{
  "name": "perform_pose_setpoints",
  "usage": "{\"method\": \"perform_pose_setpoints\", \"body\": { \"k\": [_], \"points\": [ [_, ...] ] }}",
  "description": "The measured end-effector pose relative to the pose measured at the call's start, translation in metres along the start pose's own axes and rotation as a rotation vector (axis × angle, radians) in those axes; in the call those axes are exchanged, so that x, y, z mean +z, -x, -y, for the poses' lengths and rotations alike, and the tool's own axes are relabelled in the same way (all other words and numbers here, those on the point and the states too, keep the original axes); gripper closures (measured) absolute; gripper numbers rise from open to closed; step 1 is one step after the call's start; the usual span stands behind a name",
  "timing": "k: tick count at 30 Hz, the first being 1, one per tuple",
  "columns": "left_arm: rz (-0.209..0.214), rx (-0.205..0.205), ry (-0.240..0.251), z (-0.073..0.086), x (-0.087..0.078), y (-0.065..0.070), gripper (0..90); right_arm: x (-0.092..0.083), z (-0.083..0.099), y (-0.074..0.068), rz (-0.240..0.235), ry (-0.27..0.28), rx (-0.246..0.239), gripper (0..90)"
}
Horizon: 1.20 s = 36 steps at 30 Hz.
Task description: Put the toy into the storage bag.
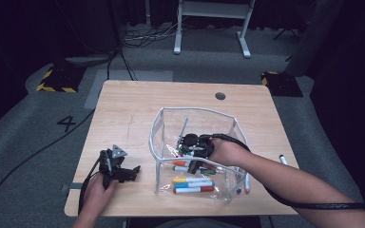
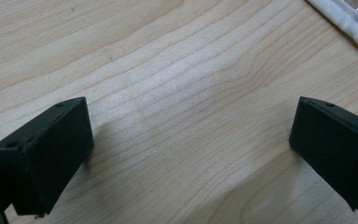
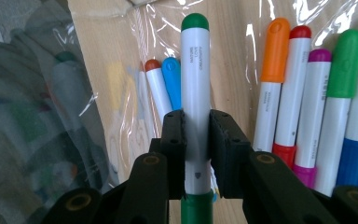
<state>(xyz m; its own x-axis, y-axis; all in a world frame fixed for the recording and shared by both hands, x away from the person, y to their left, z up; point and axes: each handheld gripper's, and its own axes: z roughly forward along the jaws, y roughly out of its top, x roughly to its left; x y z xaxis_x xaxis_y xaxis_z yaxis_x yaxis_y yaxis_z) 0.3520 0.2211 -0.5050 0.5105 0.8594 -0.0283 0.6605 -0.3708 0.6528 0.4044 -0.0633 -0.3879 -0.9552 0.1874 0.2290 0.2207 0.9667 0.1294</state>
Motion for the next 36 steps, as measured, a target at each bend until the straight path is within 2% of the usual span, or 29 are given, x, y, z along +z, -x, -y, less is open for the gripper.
{"method": "perform_pose_setpoints", "body": {
  "k": [6, 9, 10, 11, 12, 13, 16, 20, 22, 24, 27, 31, 36],
  "points": [
    [0.000, 0.000, 0.000, 0.000, 0.000, 0.000, 0.0, 0.007, 0.000, -0.001, 0.004, -0.056, 0.002, 76.2],
    [0.000, 0.000, 0.000, 0.000, 0.000, 0.000, 0.0, 0.011, 0.000, 0.000, -0.012, -0.073, -0.006, 75.6],
    [0.000, 0.000, 0.000, 0.000, 0.000, 0.000, 0.0, 0.013, 0.000, 0.001, -0.031, -0.079, -0.006, 73.7],
    [0.000, 0.000, 0.000, 0.000, 0.000, 0.000, 0.0, 0.013, 0.000, 0.001, -0.037, -0.076, -0.001, 66.4],
    [0.000, 0.000, 0.000, 0.000, 0.000, 0.000, 0.0, 0.013, 0.001, 0.003, -0.031, -0.061, 0.010, 56.6],
    [0.000, 0.001, 0.000, 0.000, 0.000, 0.000, 0.0, 0.012, 0.001, 0.006, -0.020, -0.044, 0.025, 50.8],
    [0.001, -0.001, -0.002, 0.000, 0.000, 0.000, 0.0, 0.000, 0.005, 0.010, 0.009, 0.019, 0.063, 44.6],
    [0.001, -0.001, -0.001, 0.000, 0.000, 0.000, 0.0, -0.026, 0.013, 0.006, 0.067, 0.130, 0.071, 44.4],
    [0.000, -0.001, -0.001, 0.000, 0.000, 0.000, 0.0, -0.045, 0.020, 0.001, 0.111, 0.196, 0.081, 43.7],
    [0.000, -0.001, -0.001, 0.000, 0.000, 0.000, 0.0, -0.055, 0.025, -0.004, 0.125, 0.232, 0.081, 43.9],
    [0.000, -0.001, -0.001, 0.000, 0.000, 0.000, 0.0, -0.076, 0.038, -0.012, 0.174, 0.303, 0.082, 44.4],
    [0.000, -0.001, -0.002, 0.000, 0.000, 0.000, 0.0, -0.100, 0.062, -0.018, 0.224, 0.387, 0.099, 46.0],
    [0.000, -0.001, -0.002, 0.000, 0.000, 0.000, 0.0, -0.126, 0.105, -0.019, 0.253, 0.472, 0.166, 51.0]
  ]
}}
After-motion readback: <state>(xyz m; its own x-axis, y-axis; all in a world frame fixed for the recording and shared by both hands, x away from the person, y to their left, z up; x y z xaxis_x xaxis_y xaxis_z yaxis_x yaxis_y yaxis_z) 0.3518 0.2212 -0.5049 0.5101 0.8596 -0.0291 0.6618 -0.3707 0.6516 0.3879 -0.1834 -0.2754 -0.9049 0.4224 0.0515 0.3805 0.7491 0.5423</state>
